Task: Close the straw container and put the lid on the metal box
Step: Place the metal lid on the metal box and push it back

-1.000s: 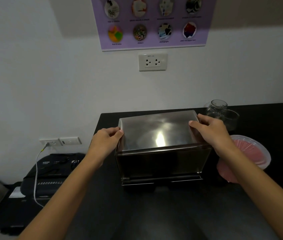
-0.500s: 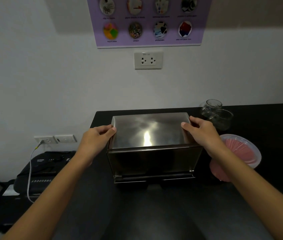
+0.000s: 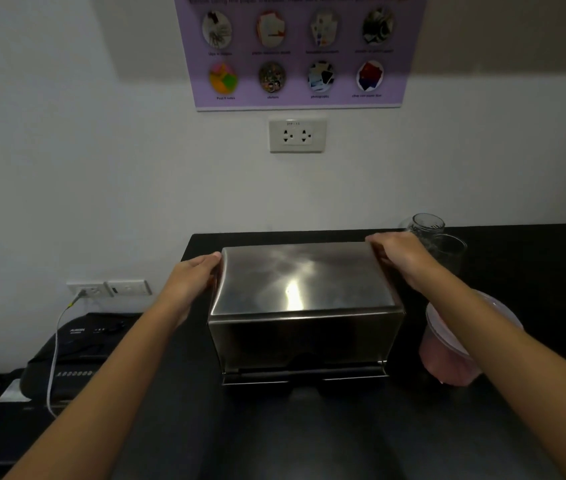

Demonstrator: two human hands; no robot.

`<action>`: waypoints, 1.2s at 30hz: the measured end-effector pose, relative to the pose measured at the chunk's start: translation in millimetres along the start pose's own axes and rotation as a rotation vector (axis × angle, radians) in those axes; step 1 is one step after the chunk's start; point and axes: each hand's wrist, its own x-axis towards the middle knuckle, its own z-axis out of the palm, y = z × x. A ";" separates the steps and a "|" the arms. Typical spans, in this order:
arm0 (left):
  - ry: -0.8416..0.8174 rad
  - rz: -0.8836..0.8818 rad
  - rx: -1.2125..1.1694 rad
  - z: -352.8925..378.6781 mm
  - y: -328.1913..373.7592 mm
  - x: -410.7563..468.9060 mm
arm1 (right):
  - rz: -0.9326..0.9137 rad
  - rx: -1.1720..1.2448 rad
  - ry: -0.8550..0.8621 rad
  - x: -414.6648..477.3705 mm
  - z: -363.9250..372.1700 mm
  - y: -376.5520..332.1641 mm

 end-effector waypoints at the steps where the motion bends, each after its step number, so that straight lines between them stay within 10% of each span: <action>1: -0.015 -0.011 -0.001 0.6 -1.8 3.3 | -0.012 -0.013 0.010 2.3 0.3 1.1; 21: -0.110 0.036 -0.058 -1.0 -17.2 2.1 | -0.087 -0.026 -0.020 -5.8 -9.4 15.7; 36: -0.276 0.061 -0.115 -30.2 -39.9 -54.4 | 0.005 -0.076 -0.435 -57.7 -58.7 32.4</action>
